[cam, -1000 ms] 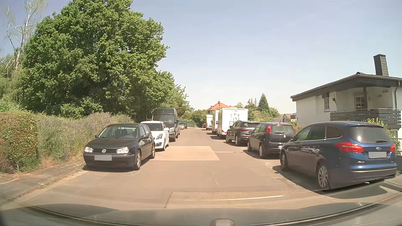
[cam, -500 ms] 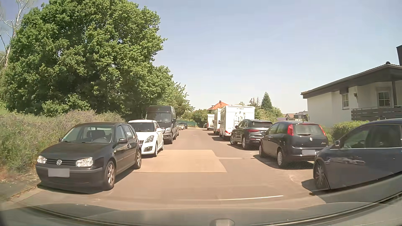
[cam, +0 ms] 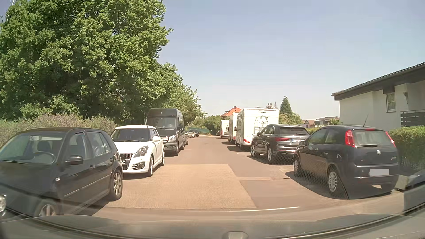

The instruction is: Follow the waypoints while adhering to traffic rules and regulations

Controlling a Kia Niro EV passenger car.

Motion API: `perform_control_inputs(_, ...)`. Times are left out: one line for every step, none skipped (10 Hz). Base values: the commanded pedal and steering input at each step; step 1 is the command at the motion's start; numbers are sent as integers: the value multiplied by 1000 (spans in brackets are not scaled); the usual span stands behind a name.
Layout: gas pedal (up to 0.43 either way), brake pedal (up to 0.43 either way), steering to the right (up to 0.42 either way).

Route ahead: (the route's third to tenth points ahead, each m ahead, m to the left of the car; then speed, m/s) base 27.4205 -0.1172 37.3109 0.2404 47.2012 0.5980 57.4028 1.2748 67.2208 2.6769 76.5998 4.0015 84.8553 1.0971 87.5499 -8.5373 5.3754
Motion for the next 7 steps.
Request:
perform_control_inputs(39, 0, -17)
perform_control_inputs(39, 0, -12)
perform_control_inputs(28, 0, -10)
perform_control_inputs(28, 0, -12)
perform_control_inputs(0, 0, -15)
perform_control_inputs(0, 0, -16)
perform_control_inputs(0, 0, -16)
